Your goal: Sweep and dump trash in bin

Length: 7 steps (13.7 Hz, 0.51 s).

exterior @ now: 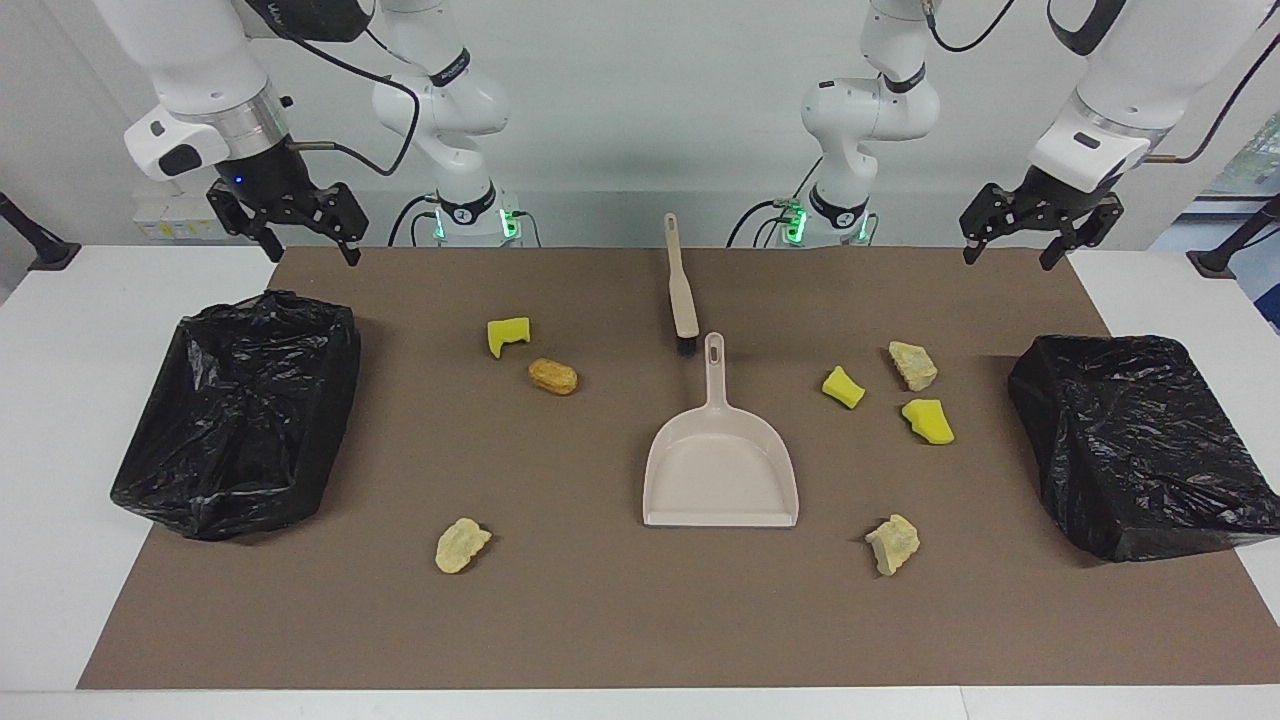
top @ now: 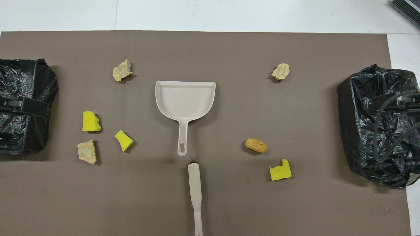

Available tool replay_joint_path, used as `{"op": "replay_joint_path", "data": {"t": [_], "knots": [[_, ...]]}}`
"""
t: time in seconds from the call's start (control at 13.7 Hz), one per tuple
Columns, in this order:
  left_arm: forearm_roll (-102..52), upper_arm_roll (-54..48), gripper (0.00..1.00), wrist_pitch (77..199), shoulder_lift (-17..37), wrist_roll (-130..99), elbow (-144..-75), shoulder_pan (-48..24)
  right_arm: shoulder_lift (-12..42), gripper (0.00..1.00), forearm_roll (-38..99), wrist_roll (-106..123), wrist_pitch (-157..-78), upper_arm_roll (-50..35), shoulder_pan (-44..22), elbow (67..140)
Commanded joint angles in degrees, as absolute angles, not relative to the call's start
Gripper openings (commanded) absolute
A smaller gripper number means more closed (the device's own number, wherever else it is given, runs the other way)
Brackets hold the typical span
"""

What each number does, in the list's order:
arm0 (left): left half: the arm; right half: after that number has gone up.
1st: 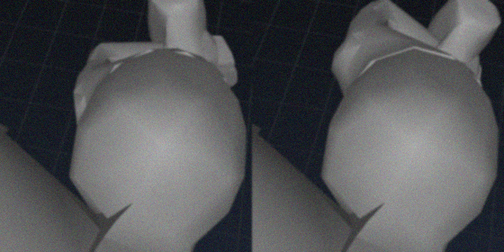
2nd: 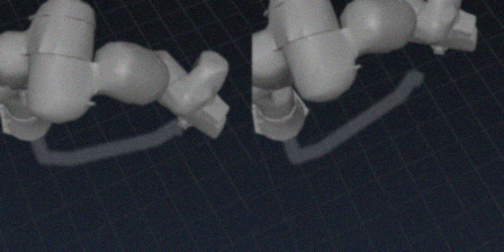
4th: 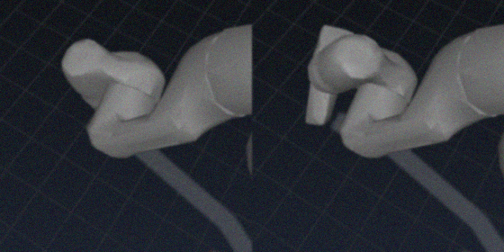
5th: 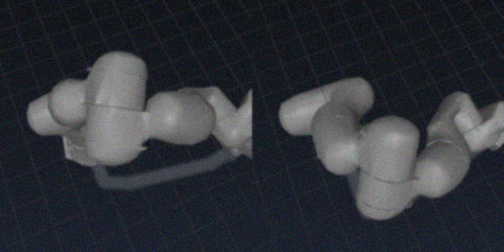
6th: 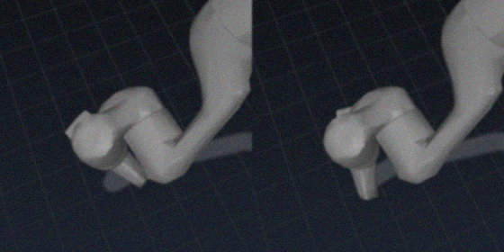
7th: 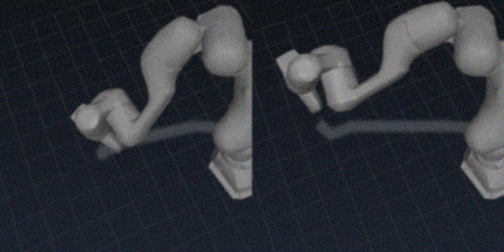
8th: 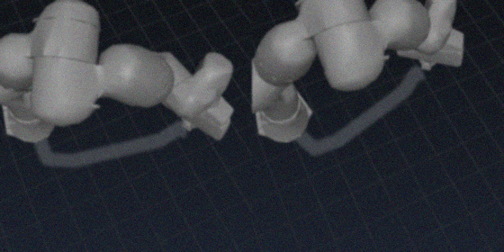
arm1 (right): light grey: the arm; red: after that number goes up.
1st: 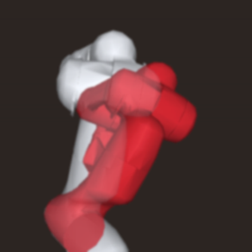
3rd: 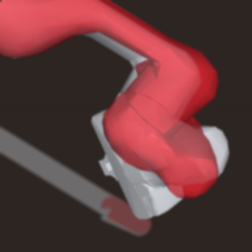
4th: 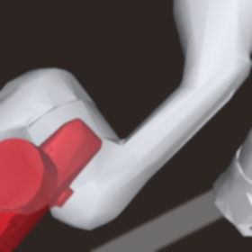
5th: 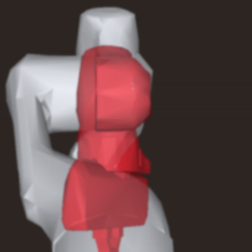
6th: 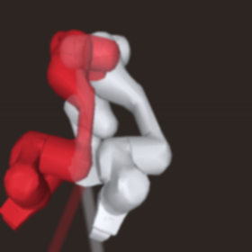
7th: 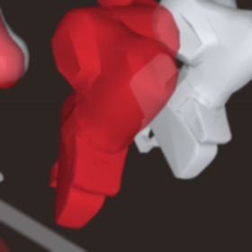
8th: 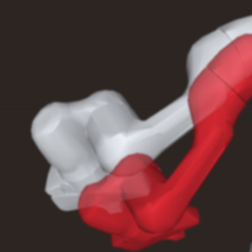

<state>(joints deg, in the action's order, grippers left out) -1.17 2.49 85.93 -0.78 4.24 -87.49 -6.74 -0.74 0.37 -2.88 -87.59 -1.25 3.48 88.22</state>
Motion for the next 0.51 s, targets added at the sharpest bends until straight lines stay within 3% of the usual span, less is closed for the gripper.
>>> {"op": "replay_joint_path", "data": {"t": [0.0,0.44], "knots": [[-0.70,2.55,1.00,86.49,-2.19,4.84,-88.77,-6.68,-1.23,1.00,-0.26,-4.31,-87.89,-1.58,3.60,89.03],[-0.70,2.37,1.00,86.66,-2.28,4.22,-88.42,-7.20,-1.23,1.00,-0.26,-4.05,-87.63,-1.58,3.60,88.95]]}}
